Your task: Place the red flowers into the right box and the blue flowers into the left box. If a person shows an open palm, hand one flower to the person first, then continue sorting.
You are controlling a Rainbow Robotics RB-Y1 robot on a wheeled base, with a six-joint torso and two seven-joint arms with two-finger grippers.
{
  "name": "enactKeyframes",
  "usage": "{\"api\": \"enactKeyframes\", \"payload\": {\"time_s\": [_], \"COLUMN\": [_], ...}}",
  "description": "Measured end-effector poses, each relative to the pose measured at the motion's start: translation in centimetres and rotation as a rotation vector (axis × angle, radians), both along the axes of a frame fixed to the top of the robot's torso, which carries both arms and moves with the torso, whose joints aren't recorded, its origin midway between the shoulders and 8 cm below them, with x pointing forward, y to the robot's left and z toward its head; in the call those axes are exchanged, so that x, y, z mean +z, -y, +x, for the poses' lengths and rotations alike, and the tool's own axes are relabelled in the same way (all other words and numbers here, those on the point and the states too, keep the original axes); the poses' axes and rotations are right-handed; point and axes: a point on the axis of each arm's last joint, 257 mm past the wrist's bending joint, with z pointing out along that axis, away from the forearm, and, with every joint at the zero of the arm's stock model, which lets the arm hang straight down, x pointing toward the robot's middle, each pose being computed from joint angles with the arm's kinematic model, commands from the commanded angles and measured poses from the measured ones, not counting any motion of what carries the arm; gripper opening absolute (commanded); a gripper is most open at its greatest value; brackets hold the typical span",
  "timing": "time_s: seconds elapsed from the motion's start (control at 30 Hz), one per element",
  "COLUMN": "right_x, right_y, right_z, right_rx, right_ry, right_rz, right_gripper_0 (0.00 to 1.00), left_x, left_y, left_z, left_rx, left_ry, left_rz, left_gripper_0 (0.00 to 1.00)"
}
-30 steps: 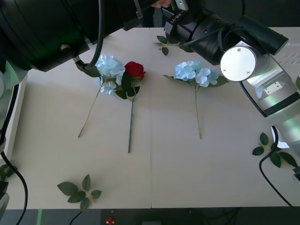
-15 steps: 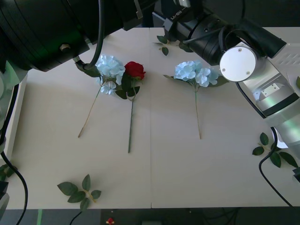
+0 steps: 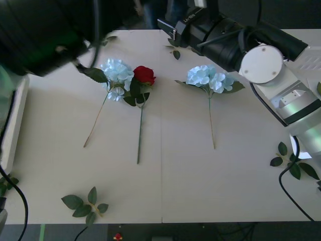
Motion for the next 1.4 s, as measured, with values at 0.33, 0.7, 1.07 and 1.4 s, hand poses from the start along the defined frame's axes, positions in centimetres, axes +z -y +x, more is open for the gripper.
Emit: {"api": "enactKeyframes", "payload": {"time_s": [0.33, 0.7, 1.07, 1.4], "right_x": [-6.5, -13.3, -17.6, -22.9], "right_y": [7.5, 16.7, 22.2, 23.6], "right_z": [-0.5, -3.6, -4.1, -4.5], "right_rx": [-0.002, -0.041, -0.250, -0.441], "right_ry": [-0.224, -0.593, -0.893, -1.051], "right_rz": [-0.031, -0.057, -0.010, 0.045], "right_gripper_0": [1.00, 1.00, 1.00, 1.00], "left_x": [-2.4, -8.1, -15.4, -25.0], "left_y": [-12.6, -17.1, -17.9, -21.0], "left_z": [1.5, 2.4, 5.5, 8.7], "left_rx": [0.061, 0.238, 0.561, 0.795], "left_ry": [-0.263, -0.705, -1.011, -0.973], "left_rz": [0.291, 0.427, 0.499, 0.715], "left_gripper_0": [1.00, 1.00, 1.00, 1.00]}}
